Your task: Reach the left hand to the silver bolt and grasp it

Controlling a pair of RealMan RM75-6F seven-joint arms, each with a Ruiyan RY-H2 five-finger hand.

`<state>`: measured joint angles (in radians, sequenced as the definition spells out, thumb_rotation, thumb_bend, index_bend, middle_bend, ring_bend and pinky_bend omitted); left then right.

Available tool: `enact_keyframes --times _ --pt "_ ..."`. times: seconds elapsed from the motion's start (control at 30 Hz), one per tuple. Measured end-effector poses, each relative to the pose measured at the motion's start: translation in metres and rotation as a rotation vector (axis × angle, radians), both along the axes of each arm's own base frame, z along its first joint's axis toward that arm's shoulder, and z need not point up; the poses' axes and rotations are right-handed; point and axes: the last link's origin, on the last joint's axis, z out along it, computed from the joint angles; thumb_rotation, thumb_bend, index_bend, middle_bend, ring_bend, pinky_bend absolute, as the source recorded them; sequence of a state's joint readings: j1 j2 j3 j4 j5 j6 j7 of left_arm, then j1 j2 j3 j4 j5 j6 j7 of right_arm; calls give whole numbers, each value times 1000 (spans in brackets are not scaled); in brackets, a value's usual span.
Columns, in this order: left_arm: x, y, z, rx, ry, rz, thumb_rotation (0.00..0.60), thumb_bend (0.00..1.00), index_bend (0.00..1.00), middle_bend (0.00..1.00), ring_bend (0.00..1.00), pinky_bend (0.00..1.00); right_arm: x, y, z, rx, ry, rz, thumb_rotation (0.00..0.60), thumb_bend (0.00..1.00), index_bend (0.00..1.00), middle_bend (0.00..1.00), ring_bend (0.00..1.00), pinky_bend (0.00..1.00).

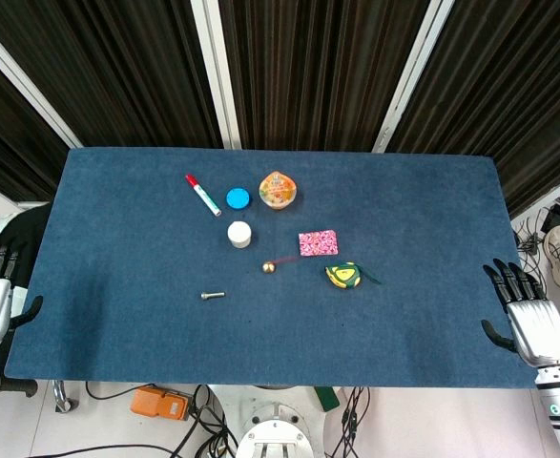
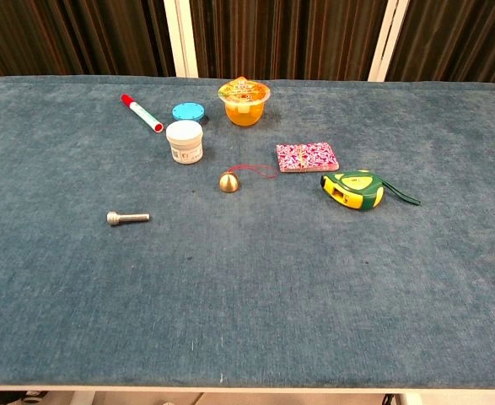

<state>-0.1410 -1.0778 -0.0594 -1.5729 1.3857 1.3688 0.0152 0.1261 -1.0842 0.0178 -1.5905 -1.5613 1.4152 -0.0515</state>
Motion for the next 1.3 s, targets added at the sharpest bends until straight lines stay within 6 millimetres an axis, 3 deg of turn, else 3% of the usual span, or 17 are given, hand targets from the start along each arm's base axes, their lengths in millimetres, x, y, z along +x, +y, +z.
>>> enact_keyframes --times 0.73,1.0,1.3 --pt "4 -2 -6 -7 -1 5 600 252 59 0 0 77 1 -2 -1 6 -8 0 600 464 12 76 67 162" --pt "34 4 -37 -80 24 -26 600 208 99 0 0 77 0 -2 0 10 -21 -9 600 464 25 76 67 160" --pt "98 19 -89 -230 44 -126 600 208 185 0 0 78 -1 -3 0 20 -32 -16 600 464 28 76 67 154"
